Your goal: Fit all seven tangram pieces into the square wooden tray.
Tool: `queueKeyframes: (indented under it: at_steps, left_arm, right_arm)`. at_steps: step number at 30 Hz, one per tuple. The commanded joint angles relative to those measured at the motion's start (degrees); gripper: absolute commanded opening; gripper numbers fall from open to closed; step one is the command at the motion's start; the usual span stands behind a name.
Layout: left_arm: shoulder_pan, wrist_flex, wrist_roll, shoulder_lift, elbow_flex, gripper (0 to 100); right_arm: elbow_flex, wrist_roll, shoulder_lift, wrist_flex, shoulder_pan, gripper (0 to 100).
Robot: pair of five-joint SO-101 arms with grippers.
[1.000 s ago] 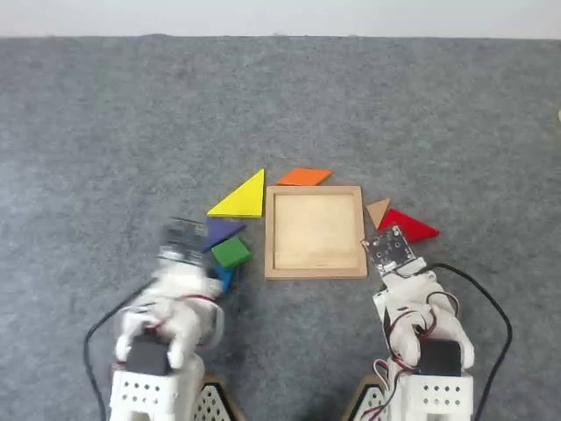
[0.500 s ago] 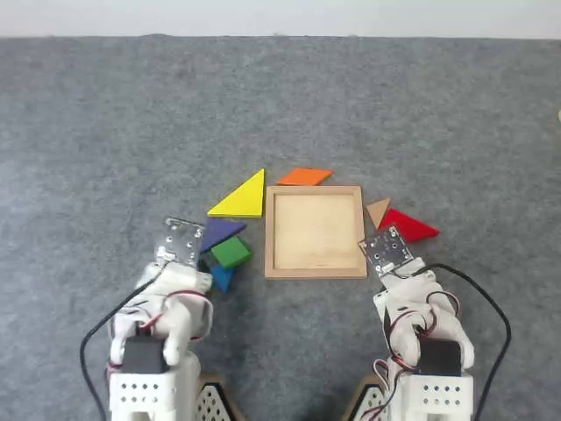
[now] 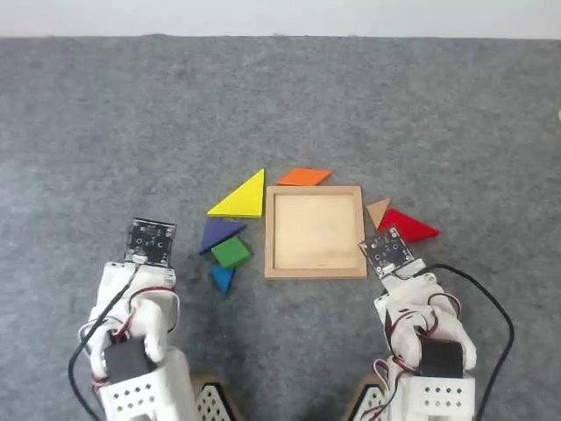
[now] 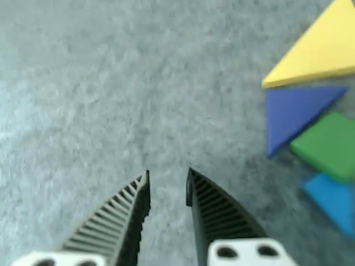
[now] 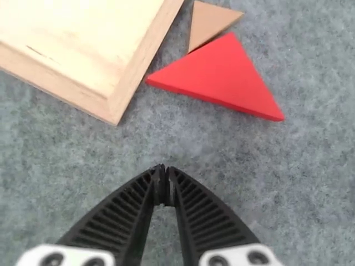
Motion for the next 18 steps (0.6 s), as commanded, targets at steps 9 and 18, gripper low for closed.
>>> queueKeyframes:
  at_steps: [9, 18]
  left_arm:
    - [3.3, 0.6, 1.4, -0.8, -3.5, 11]
    - [3.6, 0.6, 2.7, -0.8, -3.6, 11]
  right_arm:
    - [-3.4, -1.5, 0.0, 0.2, 0.9, 0.8]
    - [-3.7, -2.3, 0.1, 0.2, 4.9, 0.9]
